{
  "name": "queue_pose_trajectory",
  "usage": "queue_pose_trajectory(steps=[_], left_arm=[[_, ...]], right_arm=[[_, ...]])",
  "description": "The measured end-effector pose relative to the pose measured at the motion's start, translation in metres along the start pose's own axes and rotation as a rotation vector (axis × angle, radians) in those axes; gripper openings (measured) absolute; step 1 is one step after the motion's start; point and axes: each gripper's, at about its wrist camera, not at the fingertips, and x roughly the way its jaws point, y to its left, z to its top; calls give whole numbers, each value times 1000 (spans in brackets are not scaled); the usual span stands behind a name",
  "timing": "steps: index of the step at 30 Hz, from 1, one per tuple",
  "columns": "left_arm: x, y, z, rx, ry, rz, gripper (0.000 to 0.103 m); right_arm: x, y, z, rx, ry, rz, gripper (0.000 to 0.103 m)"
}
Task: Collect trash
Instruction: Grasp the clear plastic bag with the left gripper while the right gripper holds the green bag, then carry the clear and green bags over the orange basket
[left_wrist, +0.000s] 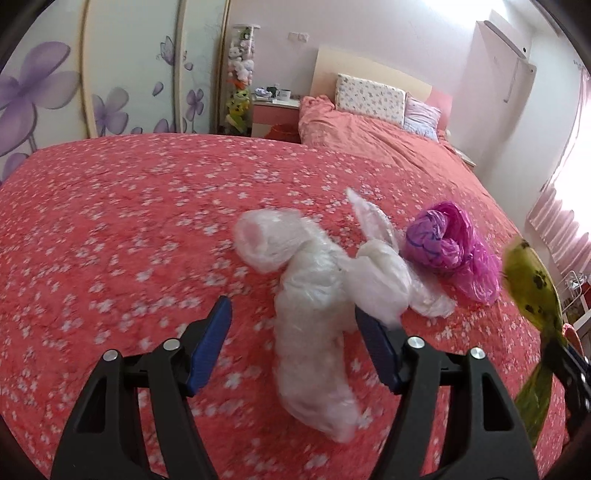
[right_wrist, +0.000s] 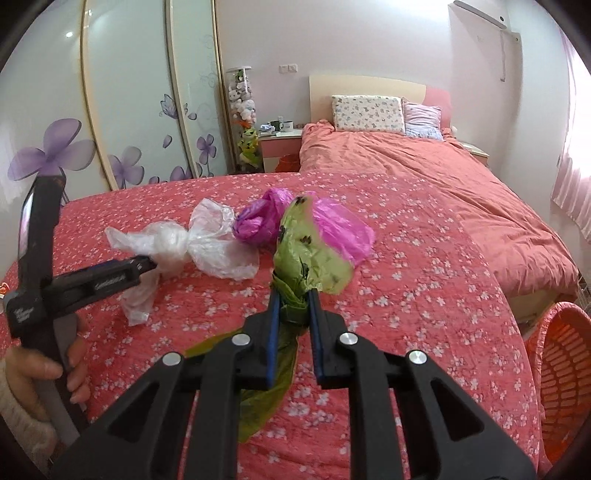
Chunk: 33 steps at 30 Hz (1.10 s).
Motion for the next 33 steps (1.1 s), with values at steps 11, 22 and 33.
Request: queue_pose_trajectory(steps=[11,22,33], left_arm=[[12,-3,1,-26,53,-18,34],[-37,16,0,-16,-27,55,30],[-90,4,0,7,-97,45,30]], right_arm=[[-6,-12,-6,20,-5,-19,16],[-29,-19,-6,37,-35,-22,16],[-67,-29,-12,55,-79,-41,16]])
